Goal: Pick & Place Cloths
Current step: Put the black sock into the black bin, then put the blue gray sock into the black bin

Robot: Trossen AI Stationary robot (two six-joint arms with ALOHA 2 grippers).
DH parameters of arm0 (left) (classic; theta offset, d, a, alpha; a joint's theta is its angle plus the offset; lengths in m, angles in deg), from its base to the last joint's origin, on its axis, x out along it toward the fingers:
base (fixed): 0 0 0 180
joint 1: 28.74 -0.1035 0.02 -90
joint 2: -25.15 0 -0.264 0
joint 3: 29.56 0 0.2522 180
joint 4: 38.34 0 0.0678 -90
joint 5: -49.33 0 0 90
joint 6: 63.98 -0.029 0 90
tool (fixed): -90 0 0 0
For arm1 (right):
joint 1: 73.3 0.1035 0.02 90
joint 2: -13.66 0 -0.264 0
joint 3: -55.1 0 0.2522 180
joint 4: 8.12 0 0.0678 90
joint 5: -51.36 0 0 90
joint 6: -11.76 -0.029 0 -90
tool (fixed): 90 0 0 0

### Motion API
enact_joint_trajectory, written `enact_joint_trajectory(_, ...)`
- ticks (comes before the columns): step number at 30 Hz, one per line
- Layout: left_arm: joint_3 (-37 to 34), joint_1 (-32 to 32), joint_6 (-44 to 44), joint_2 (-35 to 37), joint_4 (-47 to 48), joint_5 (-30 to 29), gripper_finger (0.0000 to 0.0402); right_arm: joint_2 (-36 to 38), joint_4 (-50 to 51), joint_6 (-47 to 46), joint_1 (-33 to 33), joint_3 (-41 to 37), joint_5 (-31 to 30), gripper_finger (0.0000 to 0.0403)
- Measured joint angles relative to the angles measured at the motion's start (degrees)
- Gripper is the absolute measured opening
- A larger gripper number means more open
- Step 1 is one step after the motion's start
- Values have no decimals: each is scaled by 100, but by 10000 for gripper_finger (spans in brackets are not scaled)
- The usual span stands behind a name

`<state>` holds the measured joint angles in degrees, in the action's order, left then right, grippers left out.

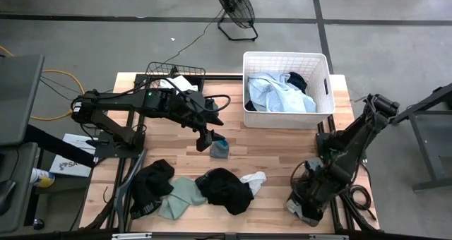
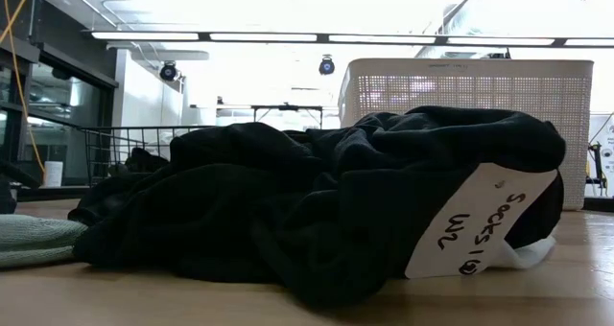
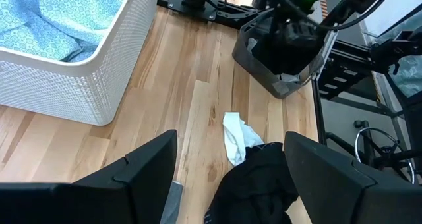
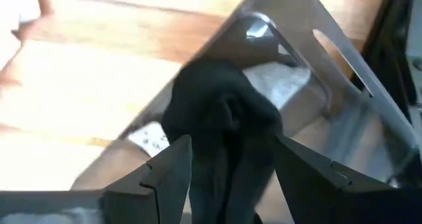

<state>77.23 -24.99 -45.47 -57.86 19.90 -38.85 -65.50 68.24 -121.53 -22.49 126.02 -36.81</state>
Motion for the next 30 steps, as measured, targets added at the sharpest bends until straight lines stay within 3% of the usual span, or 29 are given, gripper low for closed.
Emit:
enact_joint_trajectory(12,0,0,127,0,2,0,273,-2,-46,-7,-282,-548,179,201)
enact_joint_trajectory(21,0,0,129,1,4,0,273,-7,226,-204,-197,-664,1199,201)
enact_joint_trajectory(26,0,0,131,2,76,-23,273,75,79,-192,-88,-664,1204,201)
enact_joint_trajectory(30,0,0,153,1,145,-128,273,323,-100,-191,9,-660,830,201)
